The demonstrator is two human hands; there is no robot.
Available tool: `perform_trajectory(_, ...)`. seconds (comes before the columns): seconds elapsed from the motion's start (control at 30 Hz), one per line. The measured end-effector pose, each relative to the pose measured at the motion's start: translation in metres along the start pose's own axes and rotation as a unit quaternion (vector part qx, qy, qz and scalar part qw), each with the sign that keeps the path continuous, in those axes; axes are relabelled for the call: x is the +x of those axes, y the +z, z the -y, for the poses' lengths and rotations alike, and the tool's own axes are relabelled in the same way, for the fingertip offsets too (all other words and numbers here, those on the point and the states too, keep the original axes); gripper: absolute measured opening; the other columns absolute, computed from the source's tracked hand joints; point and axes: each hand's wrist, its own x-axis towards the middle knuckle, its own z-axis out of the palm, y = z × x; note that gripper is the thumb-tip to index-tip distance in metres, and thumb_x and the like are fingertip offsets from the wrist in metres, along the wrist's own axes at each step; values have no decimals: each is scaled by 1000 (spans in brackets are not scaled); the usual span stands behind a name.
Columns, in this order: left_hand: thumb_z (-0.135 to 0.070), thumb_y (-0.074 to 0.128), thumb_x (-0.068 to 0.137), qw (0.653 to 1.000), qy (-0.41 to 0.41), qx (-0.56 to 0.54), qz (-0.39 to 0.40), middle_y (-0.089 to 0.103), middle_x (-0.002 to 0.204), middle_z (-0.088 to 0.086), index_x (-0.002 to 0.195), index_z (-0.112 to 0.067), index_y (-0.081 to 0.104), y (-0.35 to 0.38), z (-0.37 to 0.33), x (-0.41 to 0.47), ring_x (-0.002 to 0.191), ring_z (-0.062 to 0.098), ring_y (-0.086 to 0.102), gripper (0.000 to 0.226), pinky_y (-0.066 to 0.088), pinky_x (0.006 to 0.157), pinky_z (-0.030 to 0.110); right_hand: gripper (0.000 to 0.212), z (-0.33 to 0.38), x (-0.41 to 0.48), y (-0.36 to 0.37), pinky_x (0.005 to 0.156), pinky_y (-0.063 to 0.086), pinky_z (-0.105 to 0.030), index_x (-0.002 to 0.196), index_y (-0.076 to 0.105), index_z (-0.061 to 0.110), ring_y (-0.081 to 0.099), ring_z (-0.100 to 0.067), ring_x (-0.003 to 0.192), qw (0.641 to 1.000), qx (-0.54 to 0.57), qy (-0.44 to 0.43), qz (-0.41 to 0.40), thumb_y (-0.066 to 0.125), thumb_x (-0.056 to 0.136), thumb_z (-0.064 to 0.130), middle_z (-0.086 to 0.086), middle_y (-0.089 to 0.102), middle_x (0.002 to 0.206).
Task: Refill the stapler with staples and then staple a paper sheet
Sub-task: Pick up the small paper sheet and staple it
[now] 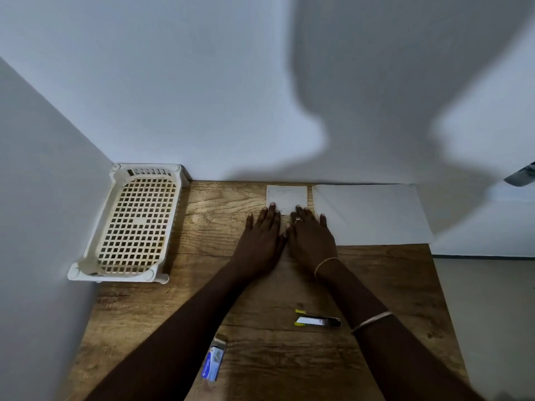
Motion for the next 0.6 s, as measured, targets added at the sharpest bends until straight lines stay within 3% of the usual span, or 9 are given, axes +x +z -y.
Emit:
perform_trajectory(0.23, -46, 19, 108, 1000, -7, -9, 6, -6, 170, 13, 162, -7, 5, -7, -2, 14, 158, 28, -2, 68, 2, 127, 52, 50, -6, 17, -3, 124, 10, -49, 152, 41, 13, 24, -19, 152, 1000, 12, 1, -15, 35, 106, 30, -3, 30, 164)
perform_trajectory(0.6, -48, 22, 108, 1000, -13, -16, 10, -7, 170, 12, 161, -7, 5, -9, -3, 14, 158, 29, -3, 70, 3, 126, 52, 52, -10, 16, -4, 124, 11, -52, 155, 36, 16, 18, -19, 154, 1000, 15, -11, -9, 33, 107, 35, -1, 25, 166)
